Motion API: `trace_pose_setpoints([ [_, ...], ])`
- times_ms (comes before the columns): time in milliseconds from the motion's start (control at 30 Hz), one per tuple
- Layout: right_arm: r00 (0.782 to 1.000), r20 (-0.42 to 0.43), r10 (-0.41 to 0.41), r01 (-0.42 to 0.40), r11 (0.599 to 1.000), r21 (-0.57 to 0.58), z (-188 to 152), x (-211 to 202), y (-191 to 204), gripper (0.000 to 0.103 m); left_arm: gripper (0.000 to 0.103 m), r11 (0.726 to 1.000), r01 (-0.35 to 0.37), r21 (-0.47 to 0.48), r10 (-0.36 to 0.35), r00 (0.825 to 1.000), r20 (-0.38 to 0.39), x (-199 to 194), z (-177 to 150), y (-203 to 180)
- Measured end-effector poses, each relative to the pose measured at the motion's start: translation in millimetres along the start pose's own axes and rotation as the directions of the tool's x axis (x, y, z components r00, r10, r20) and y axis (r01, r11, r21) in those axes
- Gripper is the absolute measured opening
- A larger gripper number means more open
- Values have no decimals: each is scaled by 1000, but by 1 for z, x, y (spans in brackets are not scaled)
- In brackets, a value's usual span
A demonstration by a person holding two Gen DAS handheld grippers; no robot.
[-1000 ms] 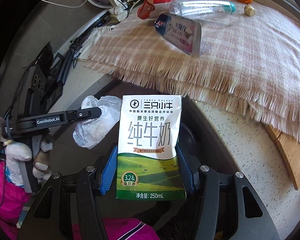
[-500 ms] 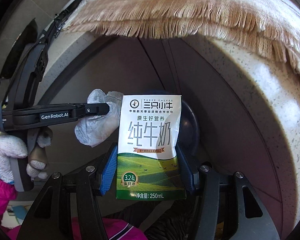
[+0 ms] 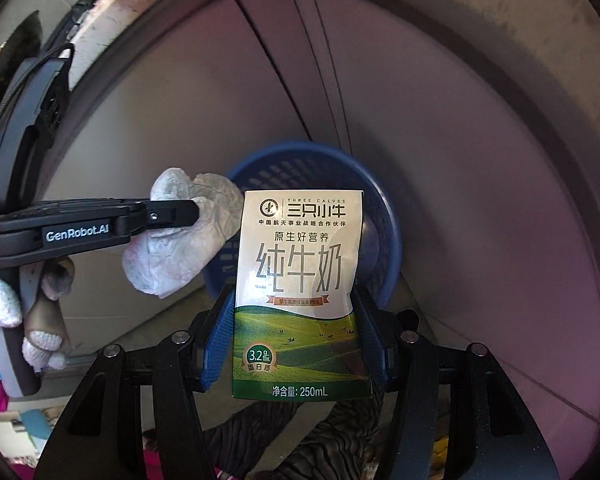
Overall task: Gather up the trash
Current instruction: 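Open both tools to drop the tissue and carton into the wastebasket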
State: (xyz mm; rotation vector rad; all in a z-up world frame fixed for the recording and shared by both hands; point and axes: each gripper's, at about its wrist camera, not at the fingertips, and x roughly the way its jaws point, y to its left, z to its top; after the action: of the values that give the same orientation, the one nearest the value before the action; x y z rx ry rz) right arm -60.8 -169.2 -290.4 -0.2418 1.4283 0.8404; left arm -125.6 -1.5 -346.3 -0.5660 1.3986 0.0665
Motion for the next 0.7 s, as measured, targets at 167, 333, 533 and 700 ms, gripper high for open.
trace_pose_setpoints([
  [167,1000,0,-12,12,1000,2,-3,8,-3,57,6,1000,-24,-5,24,1000,-4,2,1,4],
  [333,999,11,-33,33,999,-25,1,10,4,57,26,999,-41,3,41,999,-1,-5,2,3],
  [533,999,20,-46,47,999,-29,3,1,5,58,45,999,-52,-9,52,998,32,-19,5,4],
  [700,999,29,-40,41,999,-27,8,-3,9,58,45,999,-47,-10,48,998,44,-29,6,6],
])
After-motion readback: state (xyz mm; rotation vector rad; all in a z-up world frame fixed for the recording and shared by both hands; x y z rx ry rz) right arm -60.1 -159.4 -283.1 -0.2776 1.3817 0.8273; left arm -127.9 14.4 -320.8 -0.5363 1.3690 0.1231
